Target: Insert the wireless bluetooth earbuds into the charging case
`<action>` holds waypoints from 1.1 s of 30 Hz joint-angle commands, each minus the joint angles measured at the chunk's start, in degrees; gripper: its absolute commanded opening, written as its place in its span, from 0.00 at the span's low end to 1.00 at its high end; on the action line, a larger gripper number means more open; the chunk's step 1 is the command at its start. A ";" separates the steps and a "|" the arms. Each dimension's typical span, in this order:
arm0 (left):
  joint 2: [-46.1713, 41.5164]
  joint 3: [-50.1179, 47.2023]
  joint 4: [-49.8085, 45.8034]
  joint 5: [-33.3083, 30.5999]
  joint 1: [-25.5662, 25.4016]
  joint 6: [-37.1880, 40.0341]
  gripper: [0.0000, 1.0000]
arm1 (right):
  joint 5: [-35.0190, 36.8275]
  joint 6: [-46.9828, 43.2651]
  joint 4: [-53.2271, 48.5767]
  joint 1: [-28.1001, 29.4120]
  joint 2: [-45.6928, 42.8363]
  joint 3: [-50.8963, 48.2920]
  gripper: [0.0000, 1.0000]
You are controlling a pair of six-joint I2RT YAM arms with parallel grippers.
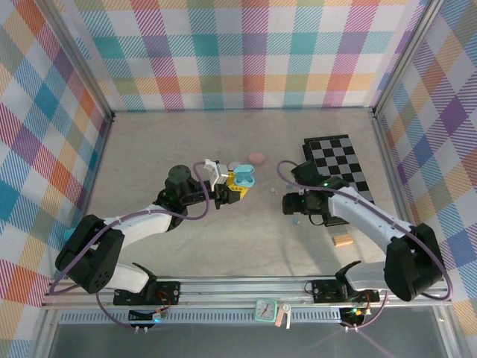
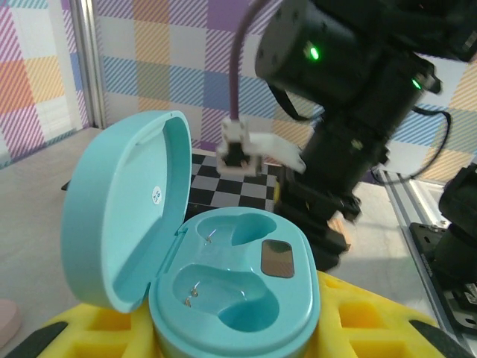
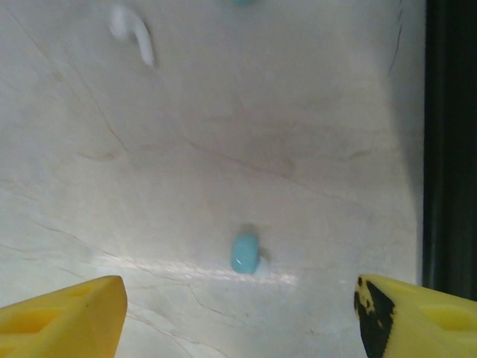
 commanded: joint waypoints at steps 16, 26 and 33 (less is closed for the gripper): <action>-4.26 -1.69 0.24 -1.84 3.59 0.37 0.27 | 17.80 7.69 -5.61 12.53 19.50 5.59 0.42; -4.88 -1.79 -0.18 -2.18 4.28 0.50 0.27 | 17.68 7.82 -5.24 12.74 22.36 6.02 0.35; -5.15 -1.70 -0.62 -2.06 4.55 0.46 0.27 | 17.64 8.31 -5.37 12.81 23.62 6.01 0.31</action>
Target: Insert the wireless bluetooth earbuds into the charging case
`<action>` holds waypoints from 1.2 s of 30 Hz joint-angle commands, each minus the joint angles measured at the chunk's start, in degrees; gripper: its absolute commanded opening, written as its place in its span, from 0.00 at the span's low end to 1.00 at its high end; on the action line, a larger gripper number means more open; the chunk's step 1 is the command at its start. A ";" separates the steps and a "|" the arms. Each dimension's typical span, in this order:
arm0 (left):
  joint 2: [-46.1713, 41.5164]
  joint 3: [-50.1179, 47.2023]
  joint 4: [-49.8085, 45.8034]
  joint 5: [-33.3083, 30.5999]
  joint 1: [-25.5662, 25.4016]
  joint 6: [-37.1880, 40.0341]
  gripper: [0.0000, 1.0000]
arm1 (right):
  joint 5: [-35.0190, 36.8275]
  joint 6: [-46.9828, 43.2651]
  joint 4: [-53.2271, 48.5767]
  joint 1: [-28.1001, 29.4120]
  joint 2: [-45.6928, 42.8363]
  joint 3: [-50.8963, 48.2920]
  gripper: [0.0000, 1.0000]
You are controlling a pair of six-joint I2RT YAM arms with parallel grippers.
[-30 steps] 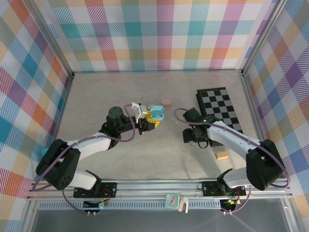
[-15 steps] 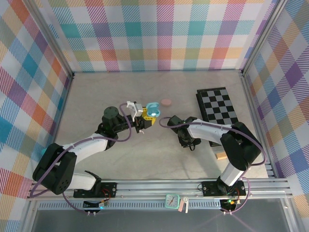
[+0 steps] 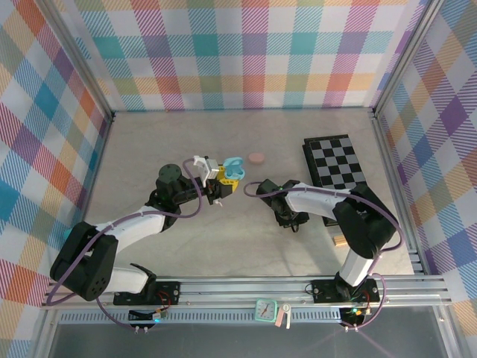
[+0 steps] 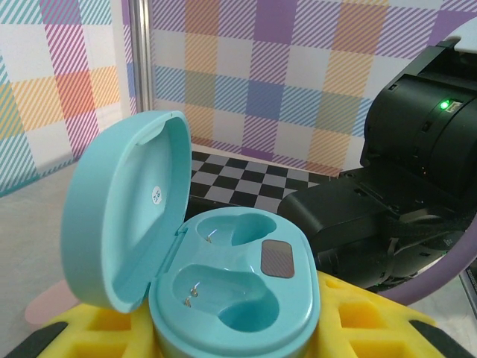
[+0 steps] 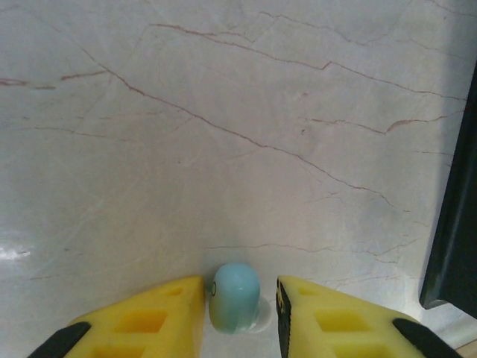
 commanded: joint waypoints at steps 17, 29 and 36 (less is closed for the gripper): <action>-1.47 -0.51 0.45 -0.04 0.73 0.50 0.27 | -1.74 0.42 -0.44 0.15 -2.48 0.69 0.19; -1.21 -0.10 -1.17 -1.61 0.86 1.57 0.28 | -29.38 0.72 11.65 -11.20 -20.29 -5.55 0.19; -0.80 0.14 -2.09 -1.81 -0.37 2.88 0.28 | -51.03 5.83 20.17 -20.31 -26.97 -9.22 0.19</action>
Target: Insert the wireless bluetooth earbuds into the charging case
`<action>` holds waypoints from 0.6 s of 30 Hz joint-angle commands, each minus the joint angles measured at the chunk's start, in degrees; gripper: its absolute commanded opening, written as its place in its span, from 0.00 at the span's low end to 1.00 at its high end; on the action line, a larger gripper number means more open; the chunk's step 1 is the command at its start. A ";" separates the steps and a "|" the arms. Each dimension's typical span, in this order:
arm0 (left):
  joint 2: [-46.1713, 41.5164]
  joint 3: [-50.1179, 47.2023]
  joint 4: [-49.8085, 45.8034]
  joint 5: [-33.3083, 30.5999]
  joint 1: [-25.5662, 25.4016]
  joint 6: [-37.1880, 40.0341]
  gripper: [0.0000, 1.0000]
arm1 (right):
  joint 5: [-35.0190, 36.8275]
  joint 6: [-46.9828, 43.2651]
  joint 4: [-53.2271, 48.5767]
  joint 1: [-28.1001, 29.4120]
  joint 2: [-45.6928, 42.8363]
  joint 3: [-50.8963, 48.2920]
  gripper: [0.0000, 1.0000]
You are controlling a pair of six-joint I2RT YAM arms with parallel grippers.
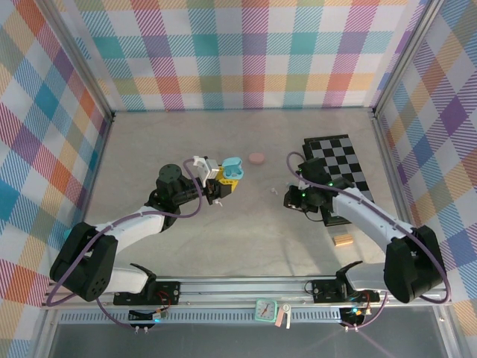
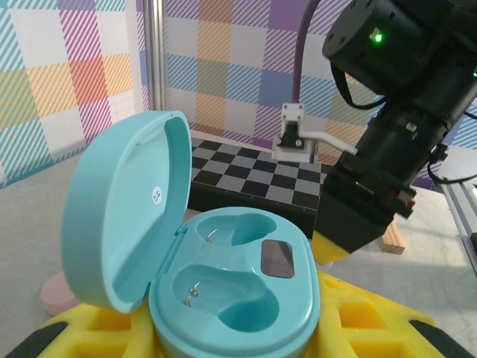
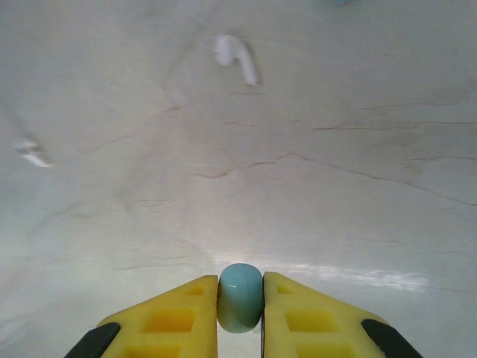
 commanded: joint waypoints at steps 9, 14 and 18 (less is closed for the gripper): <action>3.38 1.43 3.18 -2.19 -4.33 1.58 0.28 | -28.51 9.72 16.11 -5.62 -4.87 -3.87 0.19; 5.93 2.17 5.74 -3.10 -5.88 1.24 0.28 | -33.62 13.62 21.86 -5.65 -5.09 -4.08 0.19; 7.16 2.52 6.99 -3.09 -6.26 0.88 0.28 | -35.64 14.67 23.50 -5.59 -5.75 -3.39 0.19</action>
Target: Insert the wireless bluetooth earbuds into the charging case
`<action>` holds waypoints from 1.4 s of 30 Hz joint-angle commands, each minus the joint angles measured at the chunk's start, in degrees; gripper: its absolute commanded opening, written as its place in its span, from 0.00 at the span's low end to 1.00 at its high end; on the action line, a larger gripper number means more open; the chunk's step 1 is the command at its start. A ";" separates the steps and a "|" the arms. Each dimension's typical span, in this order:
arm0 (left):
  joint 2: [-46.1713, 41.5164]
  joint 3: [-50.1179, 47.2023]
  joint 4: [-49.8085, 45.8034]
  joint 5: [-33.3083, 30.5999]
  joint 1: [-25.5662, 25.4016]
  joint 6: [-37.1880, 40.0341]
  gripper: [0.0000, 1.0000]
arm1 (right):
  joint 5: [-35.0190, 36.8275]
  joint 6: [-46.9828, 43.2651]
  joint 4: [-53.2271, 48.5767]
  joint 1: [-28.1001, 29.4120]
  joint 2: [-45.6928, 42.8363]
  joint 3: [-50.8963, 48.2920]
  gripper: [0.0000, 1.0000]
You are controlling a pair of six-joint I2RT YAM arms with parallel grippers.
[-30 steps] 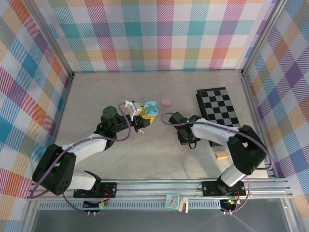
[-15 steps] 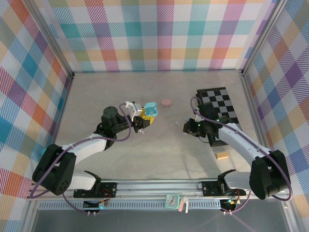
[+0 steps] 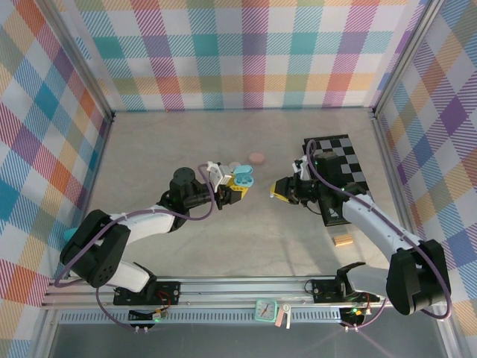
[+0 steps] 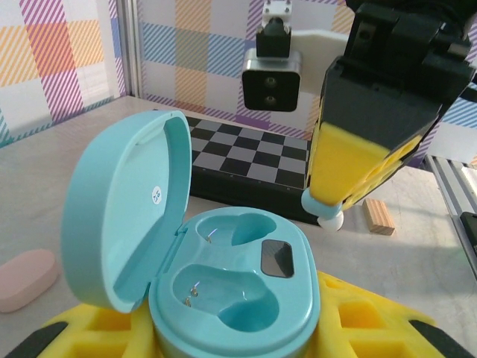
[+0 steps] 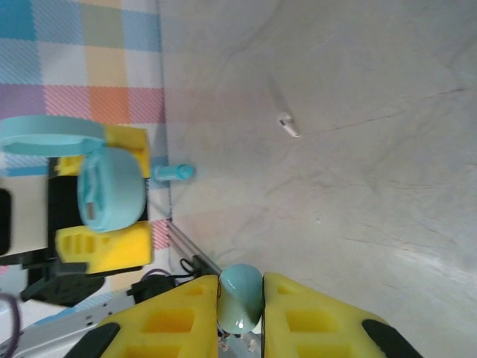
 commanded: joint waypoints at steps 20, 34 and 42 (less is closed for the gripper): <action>4.32 4.02 4.41 -1.52 -2.99 2.68 0.27 | -10.54 21.01 19.49 -0.22 1.94 -0.50 0.19; 5.83 5.60 3.69 -1.44 -4.24 4.20 0.27 | -11.52 22.30 21.98 0.21 3.46 0.26 0.18; 6.37 6.87 1.97 -2.27 -5.47 6.02 0.27 | -10.22 19.39 19.29 1.66 4.44 2.66 0.18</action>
